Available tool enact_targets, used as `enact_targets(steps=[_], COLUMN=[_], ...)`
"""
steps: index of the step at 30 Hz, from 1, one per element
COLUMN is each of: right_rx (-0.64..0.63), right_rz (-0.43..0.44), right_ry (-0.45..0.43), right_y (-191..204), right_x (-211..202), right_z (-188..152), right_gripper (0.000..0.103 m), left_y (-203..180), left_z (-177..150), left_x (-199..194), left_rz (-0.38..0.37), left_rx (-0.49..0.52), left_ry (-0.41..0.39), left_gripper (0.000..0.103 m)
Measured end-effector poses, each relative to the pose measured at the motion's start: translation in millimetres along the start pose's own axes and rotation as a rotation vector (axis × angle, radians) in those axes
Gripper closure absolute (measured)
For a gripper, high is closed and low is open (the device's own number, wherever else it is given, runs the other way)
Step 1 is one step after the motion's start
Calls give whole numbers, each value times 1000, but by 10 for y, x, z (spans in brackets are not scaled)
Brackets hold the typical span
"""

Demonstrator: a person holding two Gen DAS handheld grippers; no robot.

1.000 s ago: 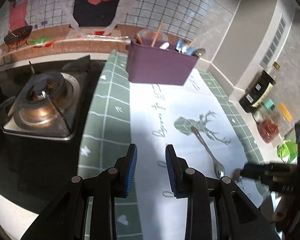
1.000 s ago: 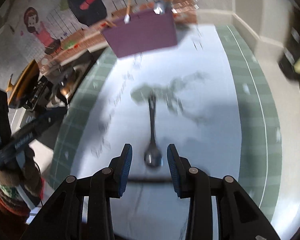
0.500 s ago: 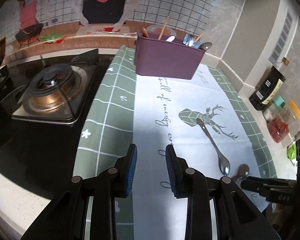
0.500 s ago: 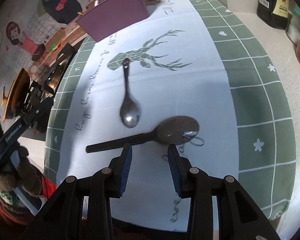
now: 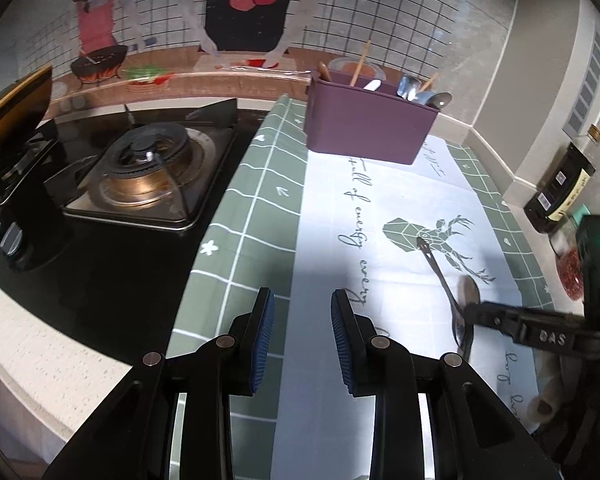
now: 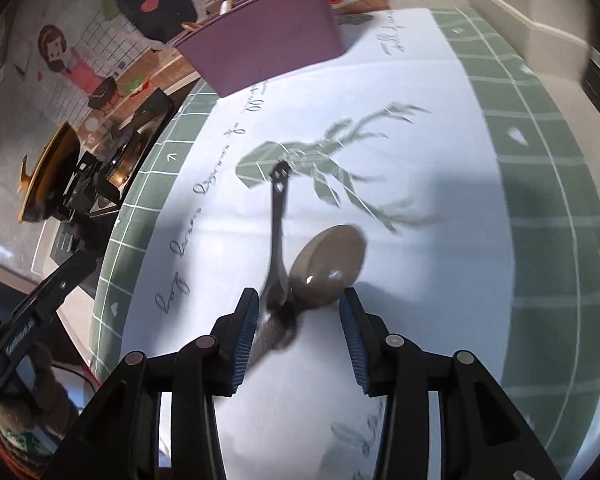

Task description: Organize utensils

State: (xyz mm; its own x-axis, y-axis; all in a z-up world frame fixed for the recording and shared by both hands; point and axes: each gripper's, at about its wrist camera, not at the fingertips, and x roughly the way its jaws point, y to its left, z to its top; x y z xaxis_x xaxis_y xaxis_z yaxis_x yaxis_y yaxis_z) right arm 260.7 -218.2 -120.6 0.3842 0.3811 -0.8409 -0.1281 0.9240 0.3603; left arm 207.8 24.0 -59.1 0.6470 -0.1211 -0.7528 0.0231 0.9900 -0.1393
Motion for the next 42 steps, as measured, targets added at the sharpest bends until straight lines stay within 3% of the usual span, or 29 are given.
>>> enact_targets(steps=[4,11,17,22,26,29,36,42], right_rx=[-75,-254,-308,-323,-278,-233,-168,-153], right_rz=[2,-83,-78,-106,-128,-128,-140,-132], right_ry=[9,17,16,-10,-33,-61,-70,-71], right_y=[157,447,344,171,-54,-239,-535,-581], right_x=[146,313,246,110,-20,-143,-315,-387], right_z=[155,265,194,107,81,75,66,-67], right_gripper=[62,62,63,73,74,80,78,74], left_y=[71,159,94,-162,-402,-581,-917,-1295], left_z=[-14,-28,-18,24,25,-7,10,337], left_x=[-48,-52,104,287,419,511,696,1060], left_rz=[33,65,46,-9,-58,-89,-142,-344], left_rx=[-26,-54,-53,2,46,78,148,223], left_ry=[-5,-1,36,73,107,137,175,225], left_gripper=[72,72,72,72,72,72,72,72])
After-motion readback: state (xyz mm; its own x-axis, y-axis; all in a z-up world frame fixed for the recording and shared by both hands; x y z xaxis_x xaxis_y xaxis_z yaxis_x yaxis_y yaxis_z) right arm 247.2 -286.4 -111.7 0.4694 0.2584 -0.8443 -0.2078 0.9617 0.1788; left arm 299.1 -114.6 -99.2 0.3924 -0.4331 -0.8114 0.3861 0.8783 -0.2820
